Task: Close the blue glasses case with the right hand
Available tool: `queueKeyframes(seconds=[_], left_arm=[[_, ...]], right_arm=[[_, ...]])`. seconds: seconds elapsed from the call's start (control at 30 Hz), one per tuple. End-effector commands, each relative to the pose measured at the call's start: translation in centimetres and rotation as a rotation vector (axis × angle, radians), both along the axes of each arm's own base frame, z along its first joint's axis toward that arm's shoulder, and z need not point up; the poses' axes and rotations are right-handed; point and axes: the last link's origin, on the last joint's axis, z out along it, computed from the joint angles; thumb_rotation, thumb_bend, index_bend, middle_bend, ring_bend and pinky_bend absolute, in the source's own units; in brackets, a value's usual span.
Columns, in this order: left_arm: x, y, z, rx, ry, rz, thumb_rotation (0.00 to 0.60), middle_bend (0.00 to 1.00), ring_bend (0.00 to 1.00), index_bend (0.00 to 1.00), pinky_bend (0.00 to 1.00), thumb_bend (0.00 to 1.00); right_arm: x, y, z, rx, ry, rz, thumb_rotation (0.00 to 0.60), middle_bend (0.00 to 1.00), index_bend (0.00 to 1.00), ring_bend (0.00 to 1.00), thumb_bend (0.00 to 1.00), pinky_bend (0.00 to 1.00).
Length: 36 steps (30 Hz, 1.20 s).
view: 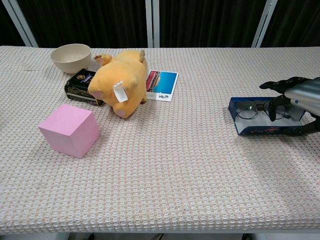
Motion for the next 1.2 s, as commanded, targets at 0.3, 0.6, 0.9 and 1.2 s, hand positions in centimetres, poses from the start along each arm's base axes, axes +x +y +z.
queueKeyframes(seconds=[0.3,0.6,0.9,1.2], left_arm=[[0.1,0.2,-0.1,-0.005,0.005,0.001,0.594,0.01,0.01,0.09,0.13,0.09],[0.0,0.2,-0.2,-0.012,-0.001,0.002,0.596,0.00,0.01,0.09,0.14,0.09],[0.0,0.1,0.0,-0.005,-0.003,-0.001,0.597,0.00,0.01,0.09,0.14,0.09],[0.1,-0.1,0.1,-0.001,-0.005,-0.006,0.598,0.00,0.01,0.09,0.14,0.09]], right_arm=[[-0.8,-0.4,-1.1,-0.003,-0.003,0.000,0.600,0.05,0.52,0.00,0.66,0.00],[-1.4,0.0,-1.5,0.040,0.007,-0.017,0.600,0.04,0.58,0.00,0.91,0.00],[-0.6,0.4,-0.7,0.030,-0.031,-0.002,0.600,0.04,0.61,0.00,1.00,0.00],[-0.9,3.5,1.2,0.002,-0.056,0.032,0.600,0.04,0.64,0.00,1.00,0.00]])
